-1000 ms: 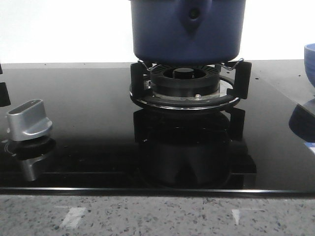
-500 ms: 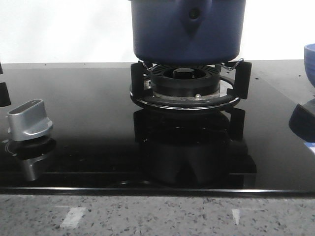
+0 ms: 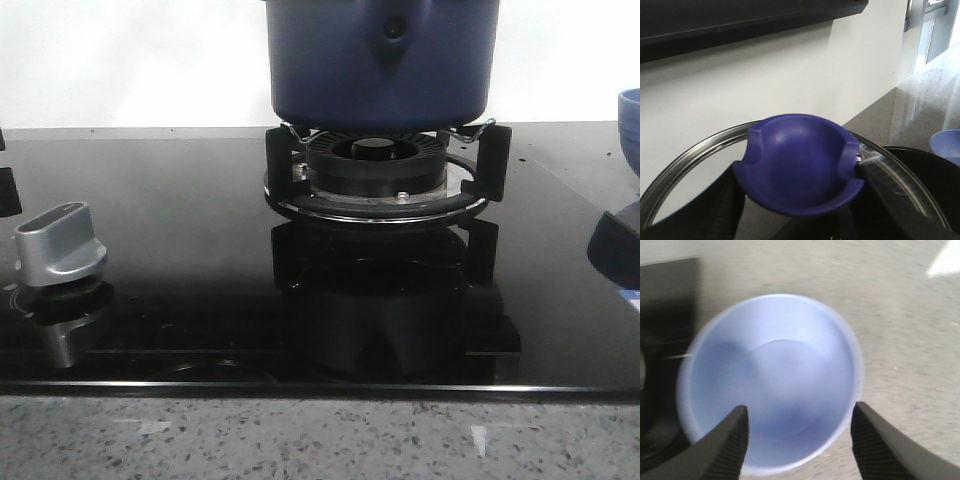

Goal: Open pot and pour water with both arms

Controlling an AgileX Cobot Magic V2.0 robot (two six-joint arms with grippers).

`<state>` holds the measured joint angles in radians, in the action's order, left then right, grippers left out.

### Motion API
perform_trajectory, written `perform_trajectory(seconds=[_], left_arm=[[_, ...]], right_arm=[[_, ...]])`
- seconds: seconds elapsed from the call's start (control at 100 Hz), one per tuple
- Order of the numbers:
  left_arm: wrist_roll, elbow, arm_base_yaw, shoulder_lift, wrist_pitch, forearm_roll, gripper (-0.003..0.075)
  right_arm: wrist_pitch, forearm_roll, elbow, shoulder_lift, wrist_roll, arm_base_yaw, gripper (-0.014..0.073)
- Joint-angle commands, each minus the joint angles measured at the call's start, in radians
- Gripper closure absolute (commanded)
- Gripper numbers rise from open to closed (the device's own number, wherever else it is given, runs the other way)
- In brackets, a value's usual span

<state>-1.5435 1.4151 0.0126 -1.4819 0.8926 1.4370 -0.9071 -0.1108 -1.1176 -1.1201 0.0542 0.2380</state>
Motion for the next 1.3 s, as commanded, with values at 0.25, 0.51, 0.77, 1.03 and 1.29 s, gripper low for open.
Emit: perform_trajectory(seconds=[0.25, 0.51, 0.77, 1.03, 1.29], left_arm=[[0.010, 0.039, -0.002, 0.051, 0.009, 0.085, 0.0478], [0.010, 0.039, -0.002, 0.051, 0.009, 0.085, 0.0478], [0.010, 0.039, -0.002, 0.051, 0.009, 0.085, 0.0478], [0.010, 0.039, -0.002, 0.050, 0.009, 0.085, 0.0478], [0.010, 0.039, -0.002, 0.047, 0.009, 0.085, 0.0478]], right_arm=[[0.040, 0.015, -0.047, -0.200, -0.001, 0.101, 0.0191], [0.066, 0.002, -0.047, -0.307, -0.001, 0.101, 0.0199], [0.066, -0.008, -0.047, -0.334, -0.001, 0.101, 0.0620], [0.055, -0.018, -0.056, -0.320, -0.001, 0.101, 0.0666], [-0.118, -0.065, -0.221, -0.302, -0.001, 0.097, 0.0656]])
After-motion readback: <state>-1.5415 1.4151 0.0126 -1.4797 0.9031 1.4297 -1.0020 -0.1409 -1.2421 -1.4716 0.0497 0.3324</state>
